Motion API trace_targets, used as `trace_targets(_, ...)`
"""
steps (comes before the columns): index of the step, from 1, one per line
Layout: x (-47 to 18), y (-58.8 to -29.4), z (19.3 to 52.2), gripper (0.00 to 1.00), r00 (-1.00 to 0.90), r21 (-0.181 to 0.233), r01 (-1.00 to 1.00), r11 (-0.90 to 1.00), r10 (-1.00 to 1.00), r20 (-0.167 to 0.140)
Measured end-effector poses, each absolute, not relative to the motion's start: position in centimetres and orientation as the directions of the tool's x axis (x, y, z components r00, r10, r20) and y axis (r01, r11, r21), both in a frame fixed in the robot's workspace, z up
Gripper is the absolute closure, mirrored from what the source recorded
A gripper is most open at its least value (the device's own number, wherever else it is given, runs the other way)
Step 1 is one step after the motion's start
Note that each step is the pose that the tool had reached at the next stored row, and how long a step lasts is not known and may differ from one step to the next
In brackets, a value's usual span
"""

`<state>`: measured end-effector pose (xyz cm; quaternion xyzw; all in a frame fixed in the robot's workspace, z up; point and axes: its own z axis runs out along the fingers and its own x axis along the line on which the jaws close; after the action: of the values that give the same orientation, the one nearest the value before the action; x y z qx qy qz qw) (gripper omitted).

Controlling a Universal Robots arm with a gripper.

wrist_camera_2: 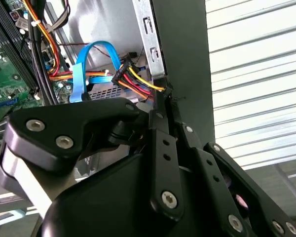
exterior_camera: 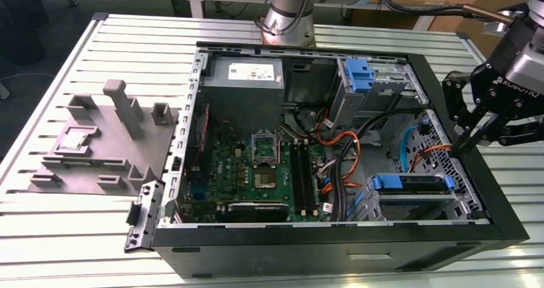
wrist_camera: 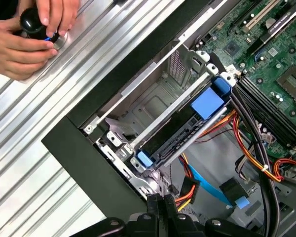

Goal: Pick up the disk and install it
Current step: 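Insert the first disk wire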

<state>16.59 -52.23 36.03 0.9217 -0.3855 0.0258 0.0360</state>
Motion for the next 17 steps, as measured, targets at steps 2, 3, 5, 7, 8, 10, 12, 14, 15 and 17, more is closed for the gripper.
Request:
trace_targets(2,16.4,-52.2,36.0,0.83,0.701,0.047,-0.712,-0.7,-0.709,0.076)
trace_targets(3,16.1,-52.2,36.0,0.83,0.701,0.047,-0.712,-0.7,-0.709,0.076)
trace_targets(5,15.1,-52.2,36.0,0.83,0.701,0.047,-0.712,-0.7,-0.709,0.076)
trace_targets(7,15.0,-52.2,36.0,0.83,0.692,0.047,-0.722,-0.691,-0.718,0.076)
trace_targets(8,15.0,-52.2,36.0,0.83,0.679,0.047,-0.734,-0.678,-0.73,0.076)
trace_targets(10,15.0,-52.2,35.9,0.83,0.653,0.047,-0.758,-0.651,-0.754,0.076)
trace_targets(12,15.0,-52.2,35.8,0.83,0.624,0.047,-0.781,-0.622,-0.778,0.076)
trace_targets(14,15.0,-52.2,35.8,0.83,0.596,0.047,-0.803,-0.594,-0.8,0.076)
trace_targets(15,15.0,-52.2,35.7,0.83,0.581,0.047,-0.814,-0.579,-0.81,0.076)
trace_targets(17,15.0,-52.2,35.6,0.83,0.551,0.047,-0.834,-0.55,-0.831,0.076)
